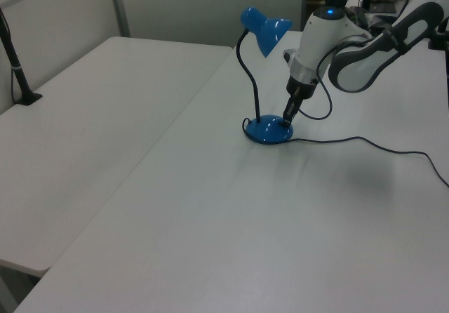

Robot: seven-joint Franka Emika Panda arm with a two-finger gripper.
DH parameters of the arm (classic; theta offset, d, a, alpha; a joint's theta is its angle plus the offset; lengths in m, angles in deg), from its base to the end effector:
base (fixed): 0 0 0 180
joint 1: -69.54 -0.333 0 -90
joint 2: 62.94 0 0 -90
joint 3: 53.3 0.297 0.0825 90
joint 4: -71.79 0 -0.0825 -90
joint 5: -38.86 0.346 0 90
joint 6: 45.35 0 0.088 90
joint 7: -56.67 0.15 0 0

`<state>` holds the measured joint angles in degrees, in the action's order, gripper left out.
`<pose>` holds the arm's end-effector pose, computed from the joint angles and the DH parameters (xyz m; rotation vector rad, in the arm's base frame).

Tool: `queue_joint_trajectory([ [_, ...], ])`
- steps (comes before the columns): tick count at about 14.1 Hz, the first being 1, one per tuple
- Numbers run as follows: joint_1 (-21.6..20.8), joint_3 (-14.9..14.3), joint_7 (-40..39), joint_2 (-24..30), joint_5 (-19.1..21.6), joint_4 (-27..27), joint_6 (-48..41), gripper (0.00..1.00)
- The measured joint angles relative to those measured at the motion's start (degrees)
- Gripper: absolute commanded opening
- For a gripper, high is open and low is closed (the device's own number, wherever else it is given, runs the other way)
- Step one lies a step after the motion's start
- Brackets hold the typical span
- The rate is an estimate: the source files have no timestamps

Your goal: Turn off the lamp

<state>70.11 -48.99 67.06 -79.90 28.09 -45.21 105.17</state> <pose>0.5977 0.0385 0.2940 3.0492 0.0422 0.4602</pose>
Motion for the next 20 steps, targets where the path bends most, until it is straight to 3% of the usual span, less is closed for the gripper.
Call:
queue_joint_trajectory([
  [5,0.0,0.0,0.0,0.2,-0.1,0.1,-3.3,0.05],
  [7,0.0,0.0,0.0,1.2,-0.1,0.3,-11.0,0.05],
  [11,-0.5,0.2,0.0,7.0,-0.1,2.6,-27.5,0.15],
  [16,-2.1,0.3,0.2,14.1,1.3,8.8,-44.3,0.45],
  [18,-2.1,0.3,0.2,14.7,2.7,15.1,-50.0,0.83],
  [20,-2.1,0.2,0.2,14.7,3.2,18.6,-51.3,0.98],
])
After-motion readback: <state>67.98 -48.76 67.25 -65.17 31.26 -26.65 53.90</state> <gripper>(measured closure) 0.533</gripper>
